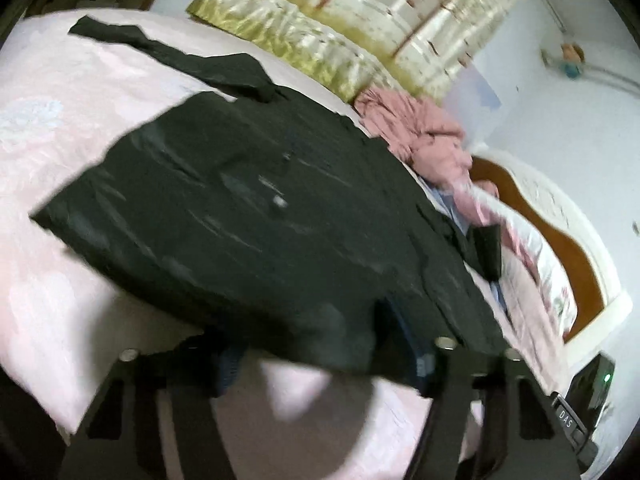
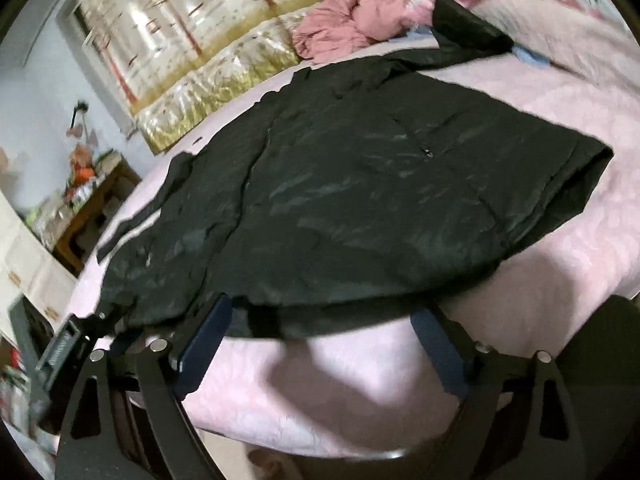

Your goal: Fold large clothes

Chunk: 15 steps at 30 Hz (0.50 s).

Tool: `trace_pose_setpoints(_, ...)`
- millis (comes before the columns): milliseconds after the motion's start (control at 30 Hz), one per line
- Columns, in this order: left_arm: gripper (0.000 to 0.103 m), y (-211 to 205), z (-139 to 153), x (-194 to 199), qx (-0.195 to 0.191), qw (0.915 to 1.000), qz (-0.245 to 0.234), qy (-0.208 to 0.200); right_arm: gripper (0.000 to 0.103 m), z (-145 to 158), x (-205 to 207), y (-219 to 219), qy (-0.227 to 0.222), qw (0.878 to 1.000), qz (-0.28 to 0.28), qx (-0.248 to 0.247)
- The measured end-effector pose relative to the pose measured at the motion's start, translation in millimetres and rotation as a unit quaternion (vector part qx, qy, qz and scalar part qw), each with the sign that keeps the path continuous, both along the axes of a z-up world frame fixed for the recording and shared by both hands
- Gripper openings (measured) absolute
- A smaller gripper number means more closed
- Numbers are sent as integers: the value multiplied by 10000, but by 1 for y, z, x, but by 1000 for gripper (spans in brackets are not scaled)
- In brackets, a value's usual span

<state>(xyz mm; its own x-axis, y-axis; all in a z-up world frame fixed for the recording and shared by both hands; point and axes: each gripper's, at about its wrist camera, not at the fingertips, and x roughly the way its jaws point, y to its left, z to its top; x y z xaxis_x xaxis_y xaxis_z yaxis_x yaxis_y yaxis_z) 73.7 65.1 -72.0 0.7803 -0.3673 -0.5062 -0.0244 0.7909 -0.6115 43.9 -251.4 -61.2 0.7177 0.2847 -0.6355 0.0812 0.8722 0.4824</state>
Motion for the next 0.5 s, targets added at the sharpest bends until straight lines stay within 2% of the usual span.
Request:
trace_pose_setpoints(33, 46, 7, -2, 5, -98, 9999, 2, 40, 82, 1, 1, -4, -34, 10000, -69, 13)
trace_pose_setpoints(67, 40, 12, -3, 8, -116, 9999, 8, 81, 79, 5, 1, -6, -32, 9996, -197, -178)
trace_pose_setpoints(100, 26, 14, -4, 11, -74, 9999, 9, 111, 77, 10, 0, -6, -53, 9971, -376, -658)
trace_pose_setpoints(133, 10, 17, -3, 11, -45, 9999, 30, 141, 68, 17, 3, -2, -101, 9938, -455, -1012)
trace_pose_setpoints(167, 8, 20, 0, 8, -70, 9999, 69, 96, 58, 22, 2, -2, -211, 9905, -440, -1284)
trace_pose_setpoints(200, 8, 21, 5, 4, -35, 9999, 120, -9, 31, 27, 3, -1, -264, 9902, -404, -1309)
trace_pose_setpoints(233, 8, 20, 14, -2, 161, 9996, 160, -158, 11, 32, 4, -4, -299, 9906, -390, -1275)
trace_pose_setpoints(367, 7, 3, 51, -8, 921, 9948, 61, -429, 5, 55, 8, -16, -455, 9919, -232, -1164)
trace_pose_setpoints(500, 8, -14, 79, 21, 1805, 9826, -131, -416, 5, 82, 39, -15, -706, 9846, -104, -1596)
